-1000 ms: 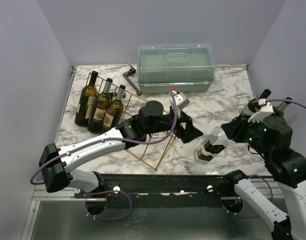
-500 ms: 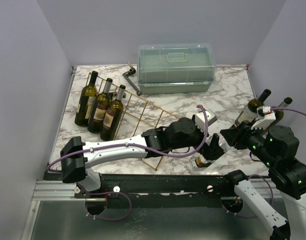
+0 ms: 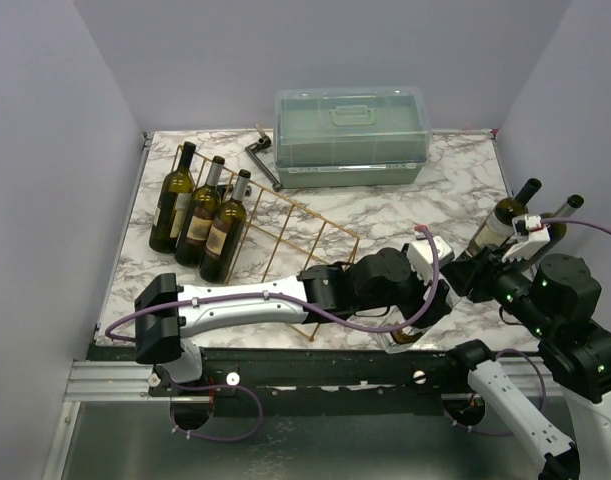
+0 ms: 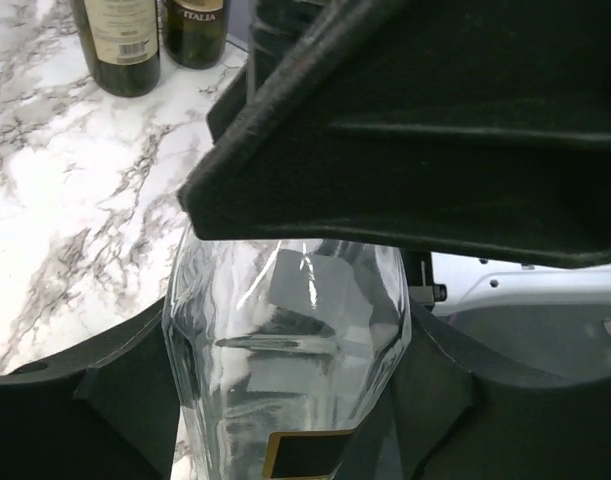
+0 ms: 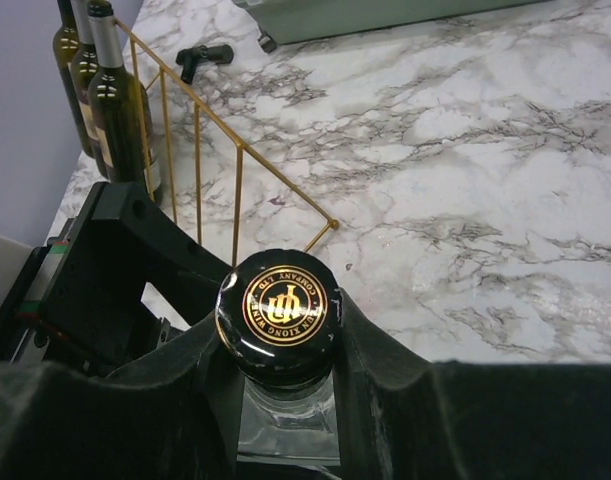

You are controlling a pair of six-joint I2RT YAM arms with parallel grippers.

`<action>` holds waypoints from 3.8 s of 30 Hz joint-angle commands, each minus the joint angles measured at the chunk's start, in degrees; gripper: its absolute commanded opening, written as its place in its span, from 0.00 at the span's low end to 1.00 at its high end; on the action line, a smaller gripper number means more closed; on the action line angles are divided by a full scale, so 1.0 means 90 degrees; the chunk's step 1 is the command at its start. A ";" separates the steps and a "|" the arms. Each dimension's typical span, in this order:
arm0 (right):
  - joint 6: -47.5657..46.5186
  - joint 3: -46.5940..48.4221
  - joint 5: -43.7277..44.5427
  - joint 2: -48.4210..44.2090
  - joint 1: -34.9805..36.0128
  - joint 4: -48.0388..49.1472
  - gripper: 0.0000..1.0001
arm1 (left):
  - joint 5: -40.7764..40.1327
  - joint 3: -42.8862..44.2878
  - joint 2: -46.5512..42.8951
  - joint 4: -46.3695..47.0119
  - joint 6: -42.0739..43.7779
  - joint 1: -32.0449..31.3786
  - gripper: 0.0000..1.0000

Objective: Put the wine bottle on the wine rack

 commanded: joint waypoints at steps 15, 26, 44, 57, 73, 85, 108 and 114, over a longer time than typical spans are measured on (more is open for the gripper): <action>-0.0444 0.0597 0.0393 -0.0545 0.0027 0.0547 1.00 | -0.1759 0.0600 -0.1307 -0.2152 0.0177 0.0081 0.00; -0.0275 0.0264 0.0589 -0.0503 0.0033 0.0529 0.98 | -0.3429 0.0093 -0.3531 -0.3287 0.0393 0.0098 0.00; -0.0020 -0.0034 0.0541 -0.0361 0.0034 0.0345 0.98 | -0.3527 -0.0040 -0.3449 -0.5160 0.2190 0.3252 0.00; 0.0049 -0.0119 0.0502 -0.0202 0.0032 0.0361 0.97 | -0.2439 -0.0720 -0.3027 -0.4835 0.1735 0.4239 0.00; 0.0158 -0.0392 0.0381 -0.0137 0.0035 0.0498 0.98 | -0.2386 -0.1446 -0.2206 -0.4716 0.1710 0.4414 0.00; 0.0167 -0.0583 0.0371 -0.0134 0.0033 0.0543 0.98 | -0.2509 -0.1473 -0.1350 -0.4595 0.1214 0.4544 0.00; 0.0204 -0.0719 0.0391 -0.0220 0.0034 0.0503 0.98 | -0.2413 -0.0825 -0.1365 -0.4747 0.1119 0.4553 0.00; 0.0234 -0.0767 0.0361 -0.0206 0.0031 0.0535 0.97 | -0.2286 -0.1180 -0.1248 -0.4610 0.0977 0.4551 0.00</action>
